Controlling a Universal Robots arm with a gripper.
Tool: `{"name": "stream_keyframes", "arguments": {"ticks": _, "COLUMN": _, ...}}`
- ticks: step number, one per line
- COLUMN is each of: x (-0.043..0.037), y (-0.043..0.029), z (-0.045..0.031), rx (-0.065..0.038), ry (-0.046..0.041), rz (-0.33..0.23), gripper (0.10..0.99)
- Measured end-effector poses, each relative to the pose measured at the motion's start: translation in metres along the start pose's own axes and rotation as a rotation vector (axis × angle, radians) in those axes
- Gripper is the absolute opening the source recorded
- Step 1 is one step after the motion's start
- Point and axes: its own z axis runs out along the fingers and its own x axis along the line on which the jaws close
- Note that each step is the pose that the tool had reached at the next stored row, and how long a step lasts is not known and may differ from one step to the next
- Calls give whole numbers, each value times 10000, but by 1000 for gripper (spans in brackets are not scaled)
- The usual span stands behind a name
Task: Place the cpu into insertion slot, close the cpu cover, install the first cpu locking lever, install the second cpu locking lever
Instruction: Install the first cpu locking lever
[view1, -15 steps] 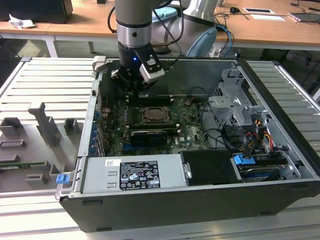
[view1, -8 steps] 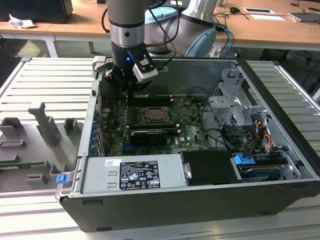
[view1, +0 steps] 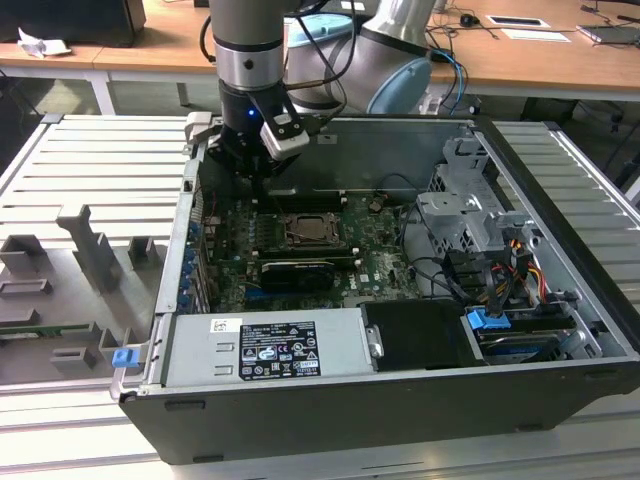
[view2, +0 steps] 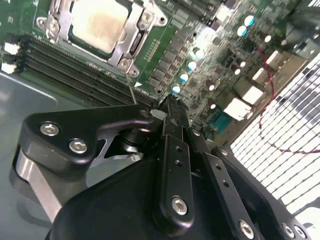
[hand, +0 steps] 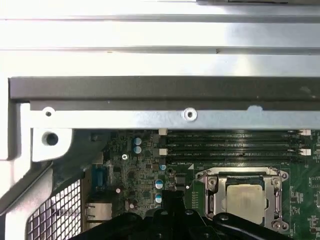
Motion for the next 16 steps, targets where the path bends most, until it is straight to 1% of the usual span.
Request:
{"name": "stream_keyframes", "arguments": {"ticks": 3, "x": 2, "y": 44, "z": 16, "rx": -1, "ry": -1, "rz": -1, "gripper": 106}}
{"name": "stream_keyframes", "arguments": {"ticks": 6, "x": 3, "y": 69, "z": 25, "rx": 1, "ry": 1, "rz": 0, "gripper": 106}}
{"name": "stream_keyframes", "arguments": {"ticks": 10, "x": 2, "y": 74, "z": 29, "rx": 0, "ry": -1, "rz": -1, "gripper": 106}}
{"name": "stream_keyframes", "arguments": {"ticks": 16, "x": -21, "y": 74, "z": 29, "rx": 0, "ry": 1, "rz": -2, "gripper": 106}}
